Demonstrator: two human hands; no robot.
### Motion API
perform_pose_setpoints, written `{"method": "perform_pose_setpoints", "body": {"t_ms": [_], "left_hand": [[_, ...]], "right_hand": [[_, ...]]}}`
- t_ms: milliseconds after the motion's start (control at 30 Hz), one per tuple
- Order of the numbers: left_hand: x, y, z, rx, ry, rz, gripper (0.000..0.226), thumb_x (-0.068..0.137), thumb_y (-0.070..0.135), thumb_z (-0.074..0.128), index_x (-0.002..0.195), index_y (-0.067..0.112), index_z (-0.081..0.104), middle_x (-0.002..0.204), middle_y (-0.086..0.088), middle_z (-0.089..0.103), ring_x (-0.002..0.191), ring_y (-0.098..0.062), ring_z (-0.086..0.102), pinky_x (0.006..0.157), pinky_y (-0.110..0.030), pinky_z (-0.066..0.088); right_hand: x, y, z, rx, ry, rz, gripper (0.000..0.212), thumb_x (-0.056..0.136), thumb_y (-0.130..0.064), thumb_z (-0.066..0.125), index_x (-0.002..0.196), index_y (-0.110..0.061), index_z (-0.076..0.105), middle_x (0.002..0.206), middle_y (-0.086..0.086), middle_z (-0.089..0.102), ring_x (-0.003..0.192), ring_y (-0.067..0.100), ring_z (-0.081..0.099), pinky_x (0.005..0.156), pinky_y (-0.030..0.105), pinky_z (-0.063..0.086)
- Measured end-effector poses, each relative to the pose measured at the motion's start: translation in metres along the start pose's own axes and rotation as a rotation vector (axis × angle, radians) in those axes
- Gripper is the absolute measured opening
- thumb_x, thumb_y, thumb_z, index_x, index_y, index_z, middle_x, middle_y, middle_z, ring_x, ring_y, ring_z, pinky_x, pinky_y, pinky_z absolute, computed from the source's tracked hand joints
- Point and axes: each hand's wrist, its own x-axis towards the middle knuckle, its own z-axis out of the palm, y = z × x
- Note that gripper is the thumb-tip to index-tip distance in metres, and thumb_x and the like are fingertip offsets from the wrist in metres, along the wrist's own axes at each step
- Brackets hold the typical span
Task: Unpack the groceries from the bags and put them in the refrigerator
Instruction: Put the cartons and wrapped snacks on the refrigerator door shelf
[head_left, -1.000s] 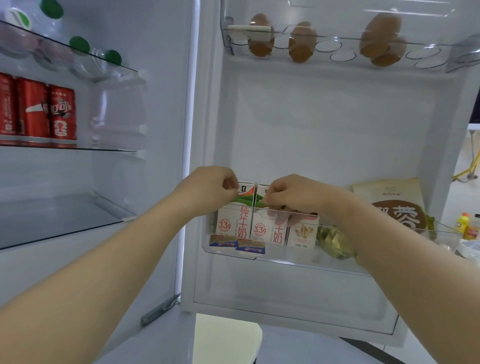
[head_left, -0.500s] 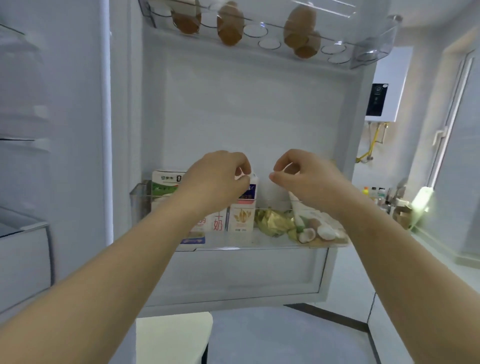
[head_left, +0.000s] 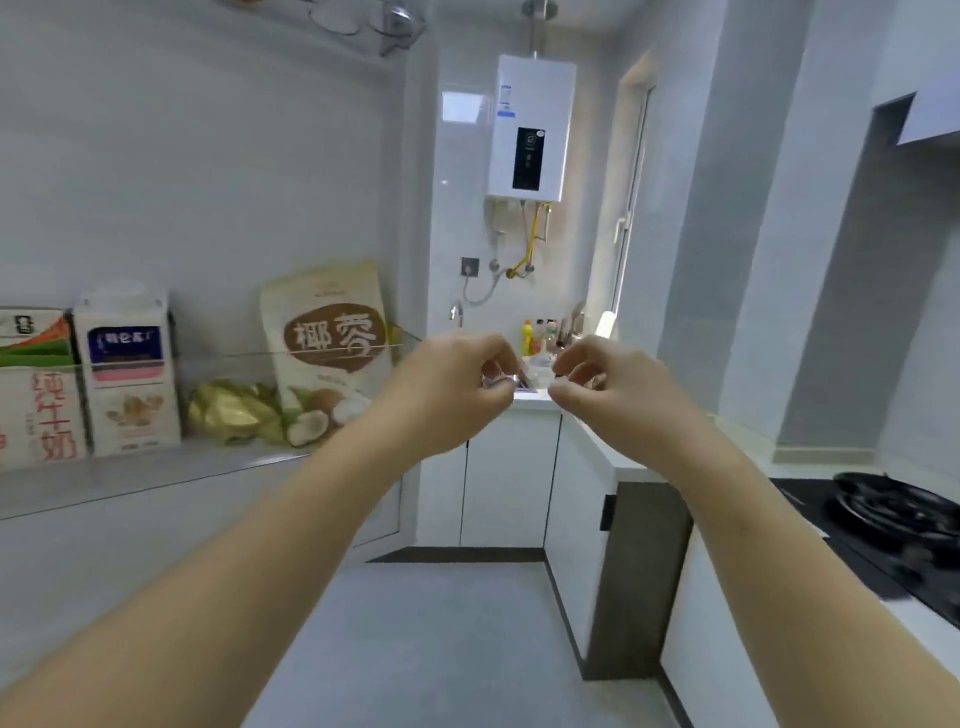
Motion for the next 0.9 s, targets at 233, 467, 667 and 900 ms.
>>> {"method": "perform_pose_setpoints", "body": {"t_ms": [233,467,667,900], "left_hand": [[0.032,0.07,0.131,-0.103,-0.165,0.086,0.021,0.092,0.025,0.053,0.112,0.022,0.06,0.103,0.009,0.052,0.093,-0.007,0.047,0.079,-0.02,0.042],[0.05,0.15,0.249,-0.128,-0.319,0.234,0.024,0.094,0.025,0.049,0.116,0.022,0.059,0.113,0.004,0.056,0.1,-0.013,0.051,0.083,-0.024,0.046],[0.063,0.222,0.349,-0.171,-0.459,0.4,0.026,0.094,0.029,0.048,0.119,0.026,0.055,0.119,0.007,0.055,0.11,-0.012,0.047,0.09,-0.029,0.047],[0.091,0.303,0.451,-0.269,-0.532,0.618,0.027,0.094,0.029,0.046,0.119,0.024,0.055,0.117,0.005,0.055,0.112,-0.017,0.045,0.087,-0.03,0.045]], "right_hand": [[-0.045,0.129,-0.045,-0.095,0.006,0.258,0.022,0.089,-0.03,0.054,0.111,-0.026,0.055,0.109,-0.004,0.055,0.096,0.012,0.053,0.073,0.025,0.044],[-0.107,0.238,-0.089,-0.217,0.03,0.512,0.025,0.089,-0.028,0.051,0.114,-0.026,0.053,0.113,-0.004,0.049,0.093,0.012,0.051,0.075,0.028,0.044],[-0.16,0.313,-0.128,-0.299,0.076,0.77,0.025,0.089,-0.028,0.05,0.113,-0.027,0.052,0.114,-0.007,0.047,0.092,0.014,0.054,0.074,0.031,0.047],[-0.193,0.4,-0.17,-0.41,0.167,0.97,0.023,0.087,-0.03,0.051,0.11,-0.027,0.053,0.111,-0.006,0.047,0.098,0.014,0.051,0.082,0.035,0.048]]}}
